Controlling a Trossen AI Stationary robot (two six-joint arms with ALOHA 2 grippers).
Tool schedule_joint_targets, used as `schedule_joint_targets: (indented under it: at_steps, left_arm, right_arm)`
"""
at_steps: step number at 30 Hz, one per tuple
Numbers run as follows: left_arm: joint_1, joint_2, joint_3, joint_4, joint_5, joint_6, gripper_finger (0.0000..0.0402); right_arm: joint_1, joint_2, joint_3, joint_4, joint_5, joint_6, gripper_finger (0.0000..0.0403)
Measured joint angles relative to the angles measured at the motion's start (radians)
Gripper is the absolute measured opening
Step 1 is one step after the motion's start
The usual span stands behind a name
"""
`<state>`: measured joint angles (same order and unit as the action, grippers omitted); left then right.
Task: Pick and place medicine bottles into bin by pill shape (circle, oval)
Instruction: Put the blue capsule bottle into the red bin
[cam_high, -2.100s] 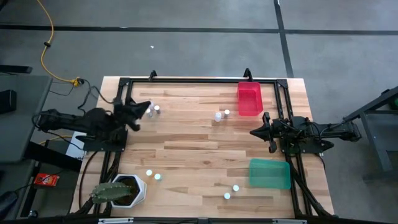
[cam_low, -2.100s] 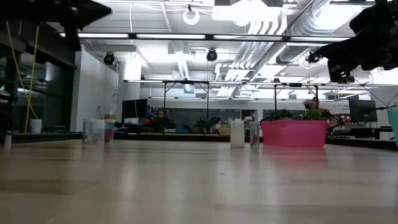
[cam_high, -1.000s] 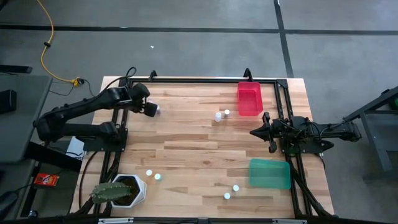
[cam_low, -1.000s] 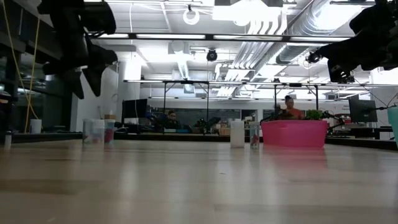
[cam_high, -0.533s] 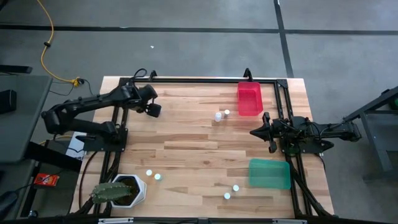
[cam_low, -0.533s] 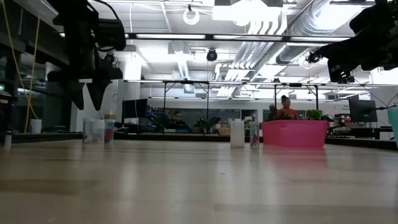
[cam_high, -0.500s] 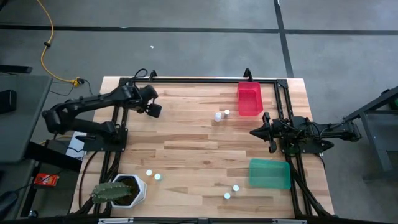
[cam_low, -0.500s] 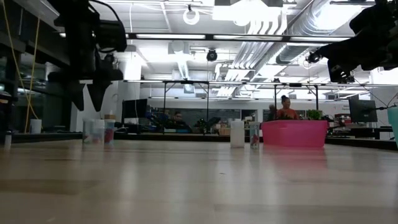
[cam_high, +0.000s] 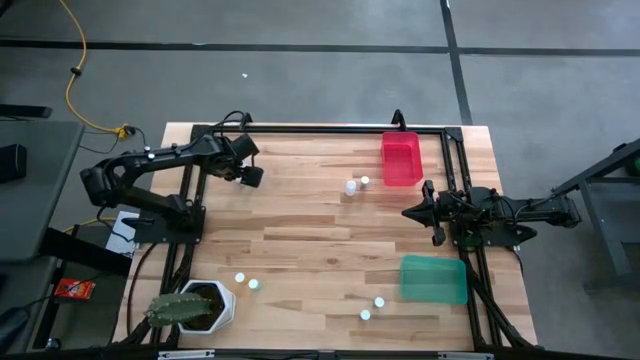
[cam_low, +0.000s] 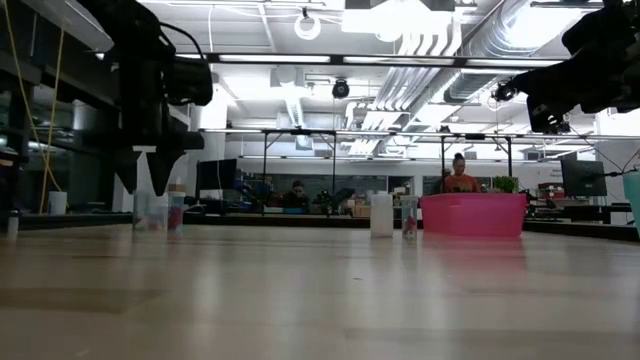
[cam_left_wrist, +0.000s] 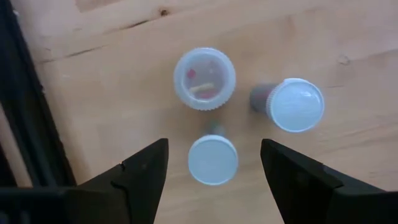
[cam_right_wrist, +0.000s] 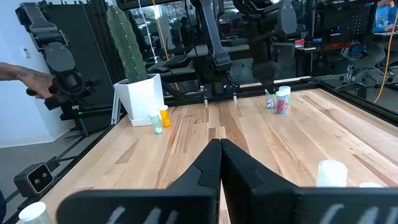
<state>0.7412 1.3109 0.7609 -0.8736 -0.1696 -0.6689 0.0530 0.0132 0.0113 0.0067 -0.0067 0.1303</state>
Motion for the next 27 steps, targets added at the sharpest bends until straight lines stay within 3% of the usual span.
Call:
schedule_joint_targets:
  at_steps: [18,27]
  left_arm:
    - [0.021,0.005,0.000,0.001,0.056,0.047,0.0157]
    - [0.021,0.005,0.000,-0.001,0.053,0.070,0.0151]
  right_arm:
    - [0.000,0.000,0.000,0.000,0.000,0.000,0.0000]
    - [0.000,0.000,0.000,0.000,0.000,0.000,0.0000]
